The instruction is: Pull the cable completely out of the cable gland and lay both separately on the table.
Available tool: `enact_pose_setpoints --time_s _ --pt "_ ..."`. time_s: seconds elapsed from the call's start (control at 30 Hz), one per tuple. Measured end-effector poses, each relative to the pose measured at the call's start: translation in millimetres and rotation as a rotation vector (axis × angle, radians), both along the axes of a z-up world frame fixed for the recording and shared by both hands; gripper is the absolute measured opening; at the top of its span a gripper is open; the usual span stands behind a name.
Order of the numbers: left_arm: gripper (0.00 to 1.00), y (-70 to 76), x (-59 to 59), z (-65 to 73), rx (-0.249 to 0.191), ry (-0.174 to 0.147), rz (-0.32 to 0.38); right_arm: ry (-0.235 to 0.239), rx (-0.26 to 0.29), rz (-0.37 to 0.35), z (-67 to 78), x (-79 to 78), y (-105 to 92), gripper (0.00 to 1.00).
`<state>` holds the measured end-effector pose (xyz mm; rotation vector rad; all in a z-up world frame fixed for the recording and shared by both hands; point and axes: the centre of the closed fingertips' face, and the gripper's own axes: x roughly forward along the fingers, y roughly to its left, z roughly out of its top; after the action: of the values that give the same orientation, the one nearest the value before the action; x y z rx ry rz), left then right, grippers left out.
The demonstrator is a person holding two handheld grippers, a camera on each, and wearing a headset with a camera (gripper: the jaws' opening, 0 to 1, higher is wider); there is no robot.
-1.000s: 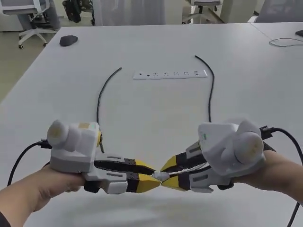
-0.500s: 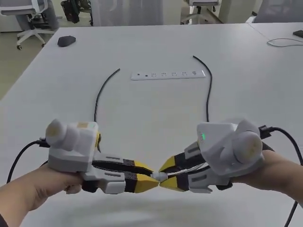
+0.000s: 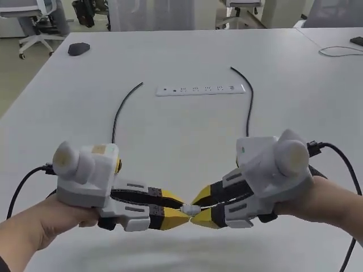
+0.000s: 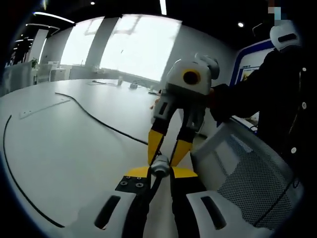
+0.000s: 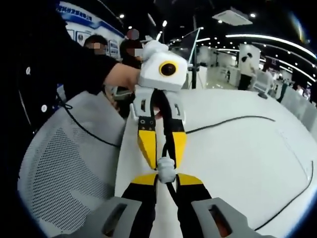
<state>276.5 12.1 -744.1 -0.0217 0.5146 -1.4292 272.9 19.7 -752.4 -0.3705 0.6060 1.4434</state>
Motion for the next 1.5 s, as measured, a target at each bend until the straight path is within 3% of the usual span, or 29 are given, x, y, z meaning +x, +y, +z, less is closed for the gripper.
enact_pose_setpoints --time_s 0.17,0.23,0.33,0.5,0.63,0.77,0.83,1.03,1.1,1.27,1.33,1.43,1.5 --pt "0.15 -1.3 -3.4 -0.9 0.020 -0.045 -0.037 0.155 0.009 -0.041 -3.2 -4.4 -0.9 0.09" --pt "0.15 -1.3 -3.5 -0.4 0.020 -0.053 -0.042 0.157 0.016 -0.037 -3.6 -3.0 -1.2 0.09" --pt "0.15 -1.3 -4.2 0.3 0.024 -0.070 -0.048 0.218 0.042 -0.055 -0.7 -4.1 -1.0 0.09" --pt "0.15 -2.6 -5.8 3.6 0.017 -0.081 -0.057 0.278 0.079 -0.067 4.1 -3.9 -2.0 0.09" --pt "0.15 -3.5 -6.7 5.1 0.021 -0.090 -0.066 0.271 0.076 -0.058 4.6 -5.8 -1.4 0.08" --pt "0.15 -3.1 -4.5 6.6 0.015 -0.084 -0.056 0.213 0.084 -0.049 7.9 -4.8 -1.0 0.08" --pt "0.15 -2.7 -2.5 7.6 0.009 -0.062 -0.041 0.143 0.085 -0.034 9.1 -2.3 -0.3 0.07" --pt "0.15 -1.3 1.2 8.9 0.002 -0.046 -0.033 0.096 0.082 -0.029 10.8 -1.5 -1.1 0.07" --pt "0.15 -1.9 3.7 8.9 -0.001 -0.015 -0.011 0.074 0.080 -0.029 11.1 -0.5 -1.1 0.07" --pt "0.15 -2.6 3.6 7.6 0.002 0.007 -0.007 0.034 0.075 -0.022 10.0 -0.6 -1.8 0.07" --pt "0.15 -2.7 3.7 8.0 0.000 0.015 -0.005 0.040 0.078 -0.022 9.6 0.1 -2.4 0.06" --pt "0.15 -3.5 2.4 10.1 -0.005 -0.017 -0.022 0.073 0.091 -0.032 10.9 0.5 -4.0 0.06" --pt "0.15 -3.4 1.7 10.8 -0.010 -0.008 -0.023 0.081 0.097 -0.031 12.0 -0.5 -3.9 0.06"
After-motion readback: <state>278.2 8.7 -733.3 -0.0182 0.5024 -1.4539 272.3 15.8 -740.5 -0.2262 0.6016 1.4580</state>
